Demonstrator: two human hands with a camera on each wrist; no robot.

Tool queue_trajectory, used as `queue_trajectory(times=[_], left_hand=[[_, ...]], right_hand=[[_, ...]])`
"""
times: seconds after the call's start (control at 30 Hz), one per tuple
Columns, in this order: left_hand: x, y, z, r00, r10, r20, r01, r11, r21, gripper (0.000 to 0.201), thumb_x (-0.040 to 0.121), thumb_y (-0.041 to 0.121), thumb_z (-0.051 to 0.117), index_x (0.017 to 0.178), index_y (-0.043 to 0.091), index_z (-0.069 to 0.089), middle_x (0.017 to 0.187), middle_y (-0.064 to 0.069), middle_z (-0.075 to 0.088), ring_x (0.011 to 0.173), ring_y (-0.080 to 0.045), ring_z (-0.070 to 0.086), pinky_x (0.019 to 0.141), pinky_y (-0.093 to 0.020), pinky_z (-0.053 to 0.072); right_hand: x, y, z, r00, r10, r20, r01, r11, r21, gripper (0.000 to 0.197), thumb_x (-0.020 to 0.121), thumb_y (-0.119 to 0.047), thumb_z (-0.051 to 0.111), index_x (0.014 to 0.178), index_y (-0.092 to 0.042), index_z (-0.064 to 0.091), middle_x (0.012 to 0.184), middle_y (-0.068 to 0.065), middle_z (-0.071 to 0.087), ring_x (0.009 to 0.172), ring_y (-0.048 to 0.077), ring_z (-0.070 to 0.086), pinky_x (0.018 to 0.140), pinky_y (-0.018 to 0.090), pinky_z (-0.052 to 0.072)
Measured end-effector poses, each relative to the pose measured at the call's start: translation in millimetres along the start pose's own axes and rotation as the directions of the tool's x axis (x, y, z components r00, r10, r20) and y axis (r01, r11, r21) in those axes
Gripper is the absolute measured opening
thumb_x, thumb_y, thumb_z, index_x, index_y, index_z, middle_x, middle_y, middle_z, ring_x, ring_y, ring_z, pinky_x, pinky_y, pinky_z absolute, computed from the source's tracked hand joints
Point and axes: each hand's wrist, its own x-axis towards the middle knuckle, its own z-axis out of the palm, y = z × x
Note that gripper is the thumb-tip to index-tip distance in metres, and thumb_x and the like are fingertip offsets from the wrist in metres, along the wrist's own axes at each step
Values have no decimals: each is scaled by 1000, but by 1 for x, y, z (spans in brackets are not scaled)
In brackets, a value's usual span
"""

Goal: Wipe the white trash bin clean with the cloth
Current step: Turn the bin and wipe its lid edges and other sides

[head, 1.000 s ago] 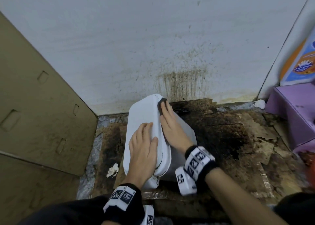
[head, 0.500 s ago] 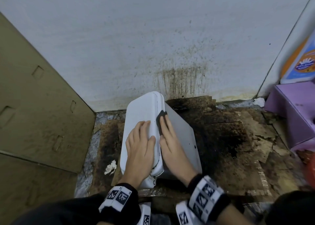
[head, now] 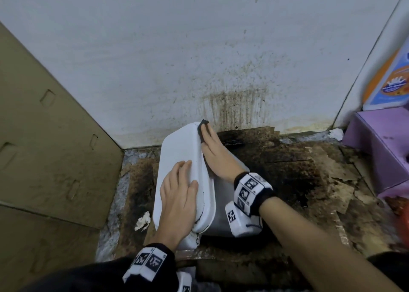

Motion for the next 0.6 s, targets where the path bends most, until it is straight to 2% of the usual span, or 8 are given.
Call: queue_trajectory(times=[0.03,0.17,0.23,0.33,0.43,0.53,0.6], left_hand=[[0,1,0,1000,-2,-1,2,1000,-4,51,106,43,25,157,38,29,161,17,23,145,1,16,119,-27,12],[1,6,0,1000,4,-7,-4,1000,-7,51,105,41,26,155,37,32,160,16,25,145,-1,17,118,-24,11],[-1,5,1,1000,5,-5,-5,1000,9,52,104,41,25,156,36,31,160,15,25,146,-3,17,119,-26,12],[-2,4,2,1000,11,3,-11,999,34,56,103,44,20,158,35,28,161,13,23,146,-6,19,120,-29,15],[-2,6,3,1000,15,7,-15,999,40,57,104,42,21,159,33,27,163,12,23,146,-6,18,121,-27,13],[-2,10,4,1000,28,9,-29,998,62,59,102,44,19,159,32,27,163,10,23,146,-8,19,121,-28,13],[-3,12,4,999,32,9,-32,998,59,57,103,42,21,159,32,27,162,11,23,146,-8,19,120,-26,12]], right_hand=[[10,0,-5,1000,5,12,-5,1000,-13,57,112,-21,29,163,-19,3,171,-5,-11,157,9,-5,112,7,7],[13,8,-6,1000,-3,1,3,1000,-10,58,112,-24,29,164,-21,2,171,-7,-11,156,4,-7,114,10,4],[-4,9,0,1000,-14,-6,14,1000,14,59,112,-26,29,163,-24,0,170,-11,-14,155,2,-9,121,17,4],[-50,10,17,999,-34,-41,36,998,55,56,113,-25,29,162,-29,2,169,-15,-12,154,-4,-9,121,11,0],[-107,8,45,977,-114,-178,132,987,91,52,113,-15,30,162,-24,13,171,-11,3,156,-1,2,127,21,7],[-143,7,71,947,-57,-316,131,967,217,52,112,-10,31,161,-26,22,168,-20,15,155,1,12,125,20,12],[-148,11,81,920,-7,-392,126,952,278,51,112,-12,31,159,-29,27,166,-22,22,155,3,19,126,25,16]])
